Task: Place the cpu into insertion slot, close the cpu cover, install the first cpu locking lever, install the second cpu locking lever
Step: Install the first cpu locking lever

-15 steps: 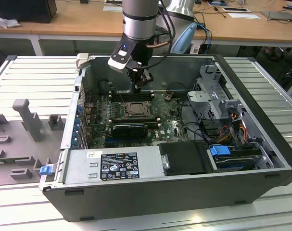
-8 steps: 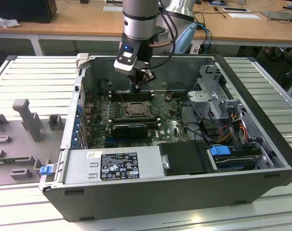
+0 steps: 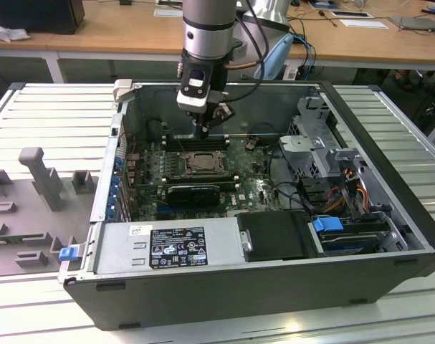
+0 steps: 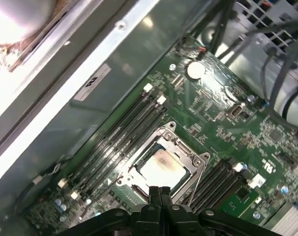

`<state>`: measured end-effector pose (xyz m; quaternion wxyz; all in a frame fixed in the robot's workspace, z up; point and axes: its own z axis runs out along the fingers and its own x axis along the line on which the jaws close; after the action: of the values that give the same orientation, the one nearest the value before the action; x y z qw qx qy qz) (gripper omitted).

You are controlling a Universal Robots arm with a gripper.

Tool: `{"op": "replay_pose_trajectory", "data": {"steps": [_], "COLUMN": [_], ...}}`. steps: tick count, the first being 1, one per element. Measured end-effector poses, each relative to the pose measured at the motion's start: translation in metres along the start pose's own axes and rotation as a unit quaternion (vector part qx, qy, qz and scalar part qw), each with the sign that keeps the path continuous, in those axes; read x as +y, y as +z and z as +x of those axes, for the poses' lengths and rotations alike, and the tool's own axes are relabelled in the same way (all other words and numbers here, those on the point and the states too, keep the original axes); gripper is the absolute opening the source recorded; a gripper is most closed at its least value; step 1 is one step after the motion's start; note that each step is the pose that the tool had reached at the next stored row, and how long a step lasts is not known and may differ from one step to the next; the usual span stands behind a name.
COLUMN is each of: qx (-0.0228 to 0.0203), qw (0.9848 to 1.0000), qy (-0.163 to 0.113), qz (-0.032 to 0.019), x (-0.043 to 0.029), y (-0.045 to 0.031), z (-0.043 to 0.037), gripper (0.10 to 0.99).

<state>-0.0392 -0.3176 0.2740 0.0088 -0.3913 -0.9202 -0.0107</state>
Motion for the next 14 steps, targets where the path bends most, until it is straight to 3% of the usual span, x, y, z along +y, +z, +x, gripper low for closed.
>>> {"op": "replay_pose_trajectory", "data": {"steps": [5,11,14], "qx": [0.0006,0.0012,0.0016], "qw": [0.9986,0.9952,0.9923], "qy": [-0.053,-0.098,-0.124], "qz": [0.0013,0.0024,0.0030], "x": [0.0000,0.0000,0.0000], "y": [0.0000,0.0000,0.0000], "z": [0.0000,0.0000,0.0000], "gripper": [0.106,0.106,0.106]}}
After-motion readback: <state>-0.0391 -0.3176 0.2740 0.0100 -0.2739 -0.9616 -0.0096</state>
